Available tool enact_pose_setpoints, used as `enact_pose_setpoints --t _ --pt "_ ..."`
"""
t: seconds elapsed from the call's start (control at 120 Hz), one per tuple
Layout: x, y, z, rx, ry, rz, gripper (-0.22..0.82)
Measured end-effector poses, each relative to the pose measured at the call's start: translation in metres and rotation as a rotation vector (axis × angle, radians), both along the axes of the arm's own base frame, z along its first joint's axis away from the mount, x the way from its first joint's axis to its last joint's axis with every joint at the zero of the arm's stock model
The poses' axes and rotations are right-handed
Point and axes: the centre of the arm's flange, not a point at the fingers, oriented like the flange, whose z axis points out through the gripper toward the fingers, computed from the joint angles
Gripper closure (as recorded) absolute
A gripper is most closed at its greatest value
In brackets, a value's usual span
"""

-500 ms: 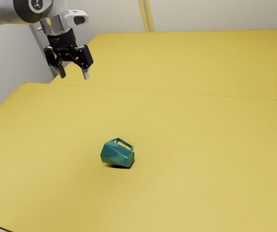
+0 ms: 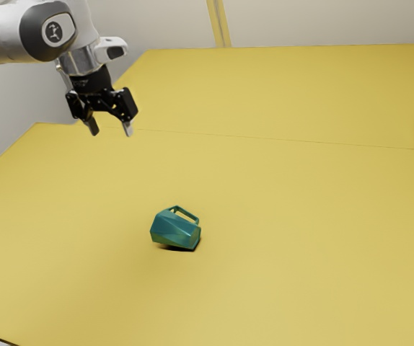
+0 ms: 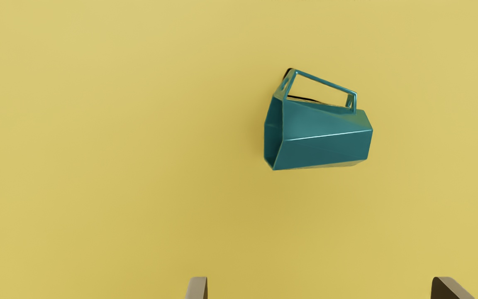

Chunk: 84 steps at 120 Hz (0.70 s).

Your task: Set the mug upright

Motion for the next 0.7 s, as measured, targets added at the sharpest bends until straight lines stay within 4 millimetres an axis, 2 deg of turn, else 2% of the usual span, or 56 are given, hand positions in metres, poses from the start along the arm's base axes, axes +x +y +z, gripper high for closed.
enact_pose_setpoints --t 0.117,0.242,0.383,0.7 --pt "-0.004 0.023 -0.018 -0.089 -0.008 0.042 0.02" --pt "-0.008 0.028 -0.037 -0.176 -0.024 0.043 0.02" --pt "-0.013 0.034 -0.076 -0.274 -0.021 0.042 0.02" --pt "-0.026 0.042 -0.139 -0.440 -0.074 0.035 0.02"
